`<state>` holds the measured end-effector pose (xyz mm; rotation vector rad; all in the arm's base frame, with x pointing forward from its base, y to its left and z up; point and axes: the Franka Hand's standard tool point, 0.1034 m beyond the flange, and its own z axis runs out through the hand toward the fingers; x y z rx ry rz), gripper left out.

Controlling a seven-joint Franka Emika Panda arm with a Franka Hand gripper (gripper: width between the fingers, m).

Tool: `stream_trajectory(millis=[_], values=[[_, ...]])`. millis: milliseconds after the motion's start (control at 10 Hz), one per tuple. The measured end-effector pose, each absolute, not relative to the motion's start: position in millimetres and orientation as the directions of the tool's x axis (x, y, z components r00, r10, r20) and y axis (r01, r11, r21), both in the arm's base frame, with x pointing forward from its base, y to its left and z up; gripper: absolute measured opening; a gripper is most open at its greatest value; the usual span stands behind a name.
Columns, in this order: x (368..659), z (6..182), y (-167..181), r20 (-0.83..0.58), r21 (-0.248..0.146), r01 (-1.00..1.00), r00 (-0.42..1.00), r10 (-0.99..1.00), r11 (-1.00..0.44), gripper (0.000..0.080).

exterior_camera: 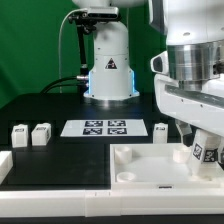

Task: Assemble one leg

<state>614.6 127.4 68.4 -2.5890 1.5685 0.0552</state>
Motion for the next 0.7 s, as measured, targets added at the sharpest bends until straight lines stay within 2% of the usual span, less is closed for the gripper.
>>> stream_trajectory(millis=[400, 500, 700], values=[[613.6, 68.6, 131.9, -0.027, -0.089, -0.540, 0.841, -0.540, -0.837, 0.0649], [612.8, 67.9, 131.8, -0.021, -0.090, -0.477, 0.879, -0.477, -0.875, 0.0649], [610.1, 64.7, 126.7, 0.001, -0.088, -0.219, 0.975, -0.220, -0.972, 0.0649]])
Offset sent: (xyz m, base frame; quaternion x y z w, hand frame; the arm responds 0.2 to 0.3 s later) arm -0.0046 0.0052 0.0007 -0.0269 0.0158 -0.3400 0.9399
